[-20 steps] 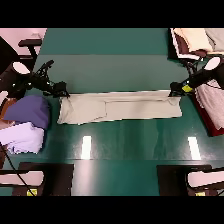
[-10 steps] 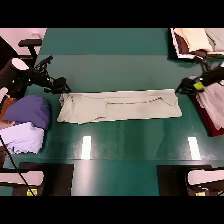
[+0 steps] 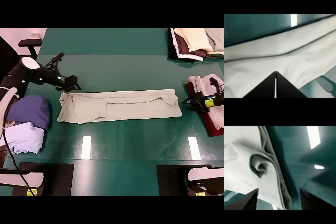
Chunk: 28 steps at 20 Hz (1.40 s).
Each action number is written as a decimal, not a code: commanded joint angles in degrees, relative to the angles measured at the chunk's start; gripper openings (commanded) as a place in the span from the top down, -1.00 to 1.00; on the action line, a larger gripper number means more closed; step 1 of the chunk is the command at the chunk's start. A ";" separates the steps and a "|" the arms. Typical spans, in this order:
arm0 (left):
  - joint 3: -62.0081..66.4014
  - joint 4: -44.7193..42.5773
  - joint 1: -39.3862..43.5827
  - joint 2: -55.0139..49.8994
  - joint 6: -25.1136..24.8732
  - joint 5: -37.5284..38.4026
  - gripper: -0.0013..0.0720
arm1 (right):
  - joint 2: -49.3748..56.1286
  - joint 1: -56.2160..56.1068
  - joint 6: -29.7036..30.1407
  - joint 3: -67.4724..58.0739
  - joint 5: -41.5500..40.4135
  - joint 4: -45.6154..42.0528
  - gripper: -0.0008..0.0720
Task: Fold the shirts.
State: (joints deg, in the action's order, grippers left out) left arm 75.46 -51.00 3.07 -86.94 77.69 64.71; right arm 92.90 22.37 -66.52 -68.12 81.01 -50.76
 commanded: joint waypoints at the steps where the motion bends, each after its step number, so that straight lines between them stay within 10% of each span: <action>1: 0.07 0.17 6.78 -0.09 0.52 -6.75 0.89 | 4.24 -2.16 2.19 -0.39 -0.09 5.29 -0.67; 5: 0.11 0.09 12.35 -1.62 4.96 -12.74 0.89 | 7.54 -8.48 2.16 -3.41 -0.46 5.25 -0.39; 6: 0.13 0.37 13.62 -2.38 5.07 -13.27 0.89 | 7.76 -9.73 2.16 -3.82 -0.85 5.14 -0.17; 8: 0.52 1.09 16.46 -4.35 5.07 -13.20 0.89 | 7.32 -10.82 2.27 -4.72 -1.33 5.16 0.89; 28: 18.08 -0.26 28.65 -22.88 7.91 -12.26 0.89 | -12.68 -36.96 -6.21 -28.02 -2.14 17.22 0.94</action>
State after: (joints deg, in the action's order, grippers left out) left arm 92.86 -50.65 31.51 -108.95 85.27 52.73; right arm 80.49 -10.44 -71.94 -94.72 80.31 -34.48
